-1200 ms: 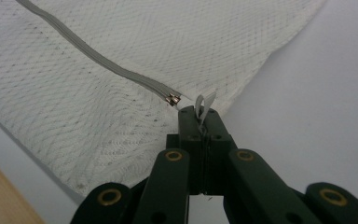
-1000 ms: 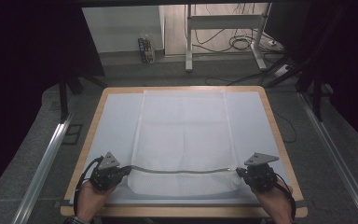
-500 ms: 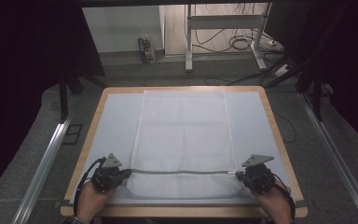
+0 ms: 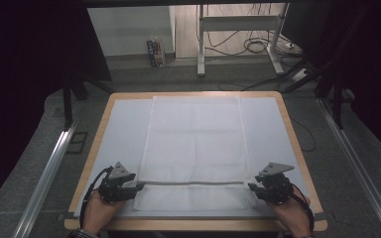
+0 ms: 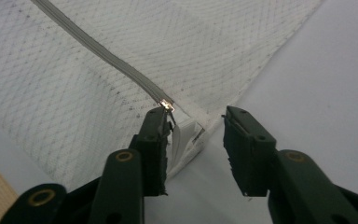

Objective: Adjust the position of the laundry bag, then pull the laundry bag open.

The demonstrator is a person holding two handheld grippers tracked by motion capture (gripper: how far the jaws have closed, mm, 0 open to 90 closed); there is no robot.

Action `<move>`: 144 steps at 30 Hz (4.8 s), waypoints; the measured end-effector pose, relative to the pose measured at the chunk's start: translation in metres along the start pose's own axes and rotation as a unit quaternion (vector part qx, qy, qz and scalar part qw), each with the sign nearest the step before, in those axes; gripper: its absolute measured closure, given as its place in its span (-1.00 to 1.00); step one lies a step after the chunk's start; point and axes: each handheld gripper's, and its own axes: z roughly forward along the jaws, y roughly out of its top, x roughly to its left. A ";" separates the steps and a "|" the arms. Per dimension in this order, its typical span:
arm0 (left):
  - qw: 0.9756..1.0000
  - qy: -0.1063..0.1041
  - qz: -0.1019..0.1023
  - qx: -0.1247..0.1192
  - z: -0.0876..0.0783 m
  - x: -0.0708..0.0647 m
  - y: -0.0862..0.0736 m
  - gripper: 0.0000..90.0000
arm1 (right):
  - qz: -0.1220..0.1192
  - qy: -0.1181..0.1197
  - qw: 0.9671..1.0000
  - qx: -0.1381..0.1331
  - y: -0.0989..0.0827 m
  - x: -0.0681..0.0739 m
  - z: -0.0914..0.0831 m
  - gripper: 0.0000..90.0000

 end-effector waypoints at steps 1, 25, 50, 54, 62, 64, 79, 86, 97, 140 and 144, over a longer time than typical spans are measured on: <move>1.000 0.001 0.000 -0.002 0.001 -0.001 0.000 -0.05 | 0.000 -0.001 1.000 0.000 0.000 0.000 0.000 0.24; 0.999 0.008 0.029 -0.023 0.007 -0.009 0.006 -0.48 | 0.009 0.011 0.999 -0.033 0.001 -0.005 -0.002 -0.08; 0.996 -0.037 0.074 -0.035 0.026 -0.037 0.035 -0.47 | 0.013 0.027 0.999 -0.024 -0.001 -0.007 -0.007 0.33; 0.996 -0.046 0.063 -0.046 0.025 -0.036 0.036 -0.47 | 0.008 0.029 1.000 -0.004 0.000 -0.004 -0.005 0.53; 0.992 -0.093 0.064 -0.061 0.033 -0.053 0.048 -0.47 | 0.008 0.027 0.999 -0.016 0.003 -0.003 -0.014 0.96; 0.990 -0.109 0.069 -0.062 0.039 -0.062 0.053 -0.47 | 0.010 0.023 0.999 -0.026 0.004 -0.002 -0.017 0.96; 0.973 -0.190 0.120 -0.053 0.086 -0.127 0.090 -0.47 | 0.024 0.027 0.997 -0.062 0.008 -0.003 -0.024 0.97; 0.966 -0.223 0.121 -0.052 0.100 -0.151 0.103 -0.48 | 0.036 0.030 0.996 -0.075 0.008 -0.005 -0.026 0.97; 0.960 -0.211 0.175 -0.047 0.109 -0.186 0.109 -0.48 | 0.037 0.025 0.995 -0.087 0.010 -0.006 -0.028 0.97; 0.970 -0.194 0.132 -0.056 0.107 -0.170 0.111 0.97 | 0.179 0.199 0.963 -0.004 -0.008 0.000 -0.018 -0.76; 0.970 -0.196 0.132 -0.056 0.106 -0.170 0.112 0.97 | 0.198 0.221 0.955 0.006 -0.008 -0.001 -0.010 -0.80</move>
